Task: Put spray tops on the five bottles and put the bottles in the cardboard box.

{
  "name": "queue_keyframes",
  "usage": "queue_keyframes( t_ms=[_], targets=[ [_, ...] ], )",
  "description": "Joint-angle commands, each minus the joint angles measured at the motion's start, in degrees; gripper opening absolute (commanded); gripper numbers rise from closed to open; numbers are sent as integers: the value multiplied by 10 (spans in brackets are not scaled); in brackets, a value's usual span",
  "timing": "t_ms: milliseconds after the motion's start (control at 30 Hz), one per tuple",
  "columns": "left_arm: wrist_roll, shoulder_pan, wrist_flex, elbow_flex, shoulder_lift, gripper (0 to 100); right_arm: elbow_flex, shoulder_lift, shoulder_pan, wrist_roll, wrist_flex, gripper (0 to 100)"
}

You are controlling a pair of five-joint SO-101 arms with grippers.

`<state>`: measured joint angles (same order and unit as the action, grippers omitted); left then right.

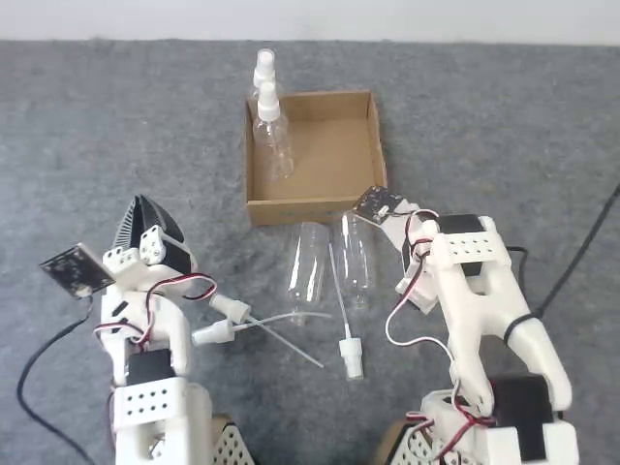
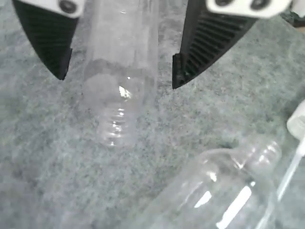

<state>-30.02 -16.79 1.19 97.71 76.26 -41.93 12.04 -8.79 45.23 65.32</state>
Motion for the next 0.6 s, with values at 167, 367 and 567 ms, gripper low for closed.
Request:
queue_keyframes(
  t_ms=[167,367,567],
  targets=[
    [8,2,-12,-7,10,13,33,4,-4,50,-16,273],
    [8,2,-12,-7,10,13,29,-23,-4,52,-39,218],
    [8,2,-12,-7,10,13,31,-32,0,52,-37,175]
  ],
)
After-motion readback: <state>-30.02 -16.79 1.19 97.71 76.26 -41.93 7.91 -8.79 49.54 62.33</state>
